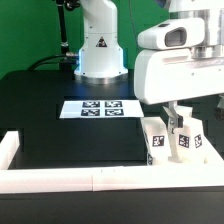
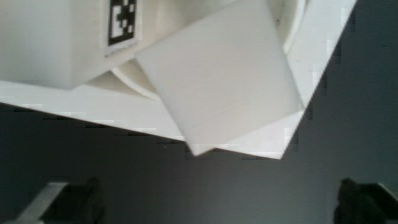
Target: Assemble stool
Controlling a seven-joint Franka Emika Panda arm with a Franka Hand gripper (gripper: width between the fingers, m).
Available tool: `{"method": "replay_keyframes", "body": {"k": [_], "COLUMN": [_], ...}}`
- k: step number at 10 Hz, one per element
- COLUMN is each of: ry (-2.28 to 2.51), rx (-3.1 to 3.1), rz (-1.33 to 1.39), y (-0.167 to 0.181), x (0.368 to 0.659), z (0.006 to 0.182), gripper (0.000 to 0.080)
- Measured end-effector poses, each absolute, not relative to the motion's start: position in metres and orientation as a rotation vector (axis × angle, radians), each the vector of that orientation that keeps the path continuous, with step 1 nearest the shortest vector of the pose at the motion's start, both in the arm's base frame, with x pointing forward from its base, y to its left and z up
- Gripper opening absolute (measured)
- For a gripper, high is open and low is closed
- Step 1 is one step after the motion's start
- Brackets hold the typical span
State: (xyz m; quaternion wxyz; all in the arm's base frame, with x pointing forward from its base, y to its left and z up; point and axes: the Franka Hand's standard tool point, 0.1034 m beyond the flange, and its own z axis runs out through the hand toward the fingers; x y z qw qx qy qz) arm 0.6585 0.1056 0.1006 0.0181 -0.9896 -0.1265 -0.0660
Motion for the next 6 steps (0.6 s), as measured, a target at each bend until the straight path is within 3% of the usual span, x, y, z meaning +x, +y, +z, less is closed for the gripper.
{"method": "replay_keyframes", "body": {"k": [3, 6], "ry": [-0.375, -0.363], "rx": [-3.105, -3.108], "rz": [-0.062, -0.094], "y": [0.111, 0.106], "x": [0.646, 0.651], "z": [0.091, 0.092], "gripper": [0.0649, 0.0649]}}
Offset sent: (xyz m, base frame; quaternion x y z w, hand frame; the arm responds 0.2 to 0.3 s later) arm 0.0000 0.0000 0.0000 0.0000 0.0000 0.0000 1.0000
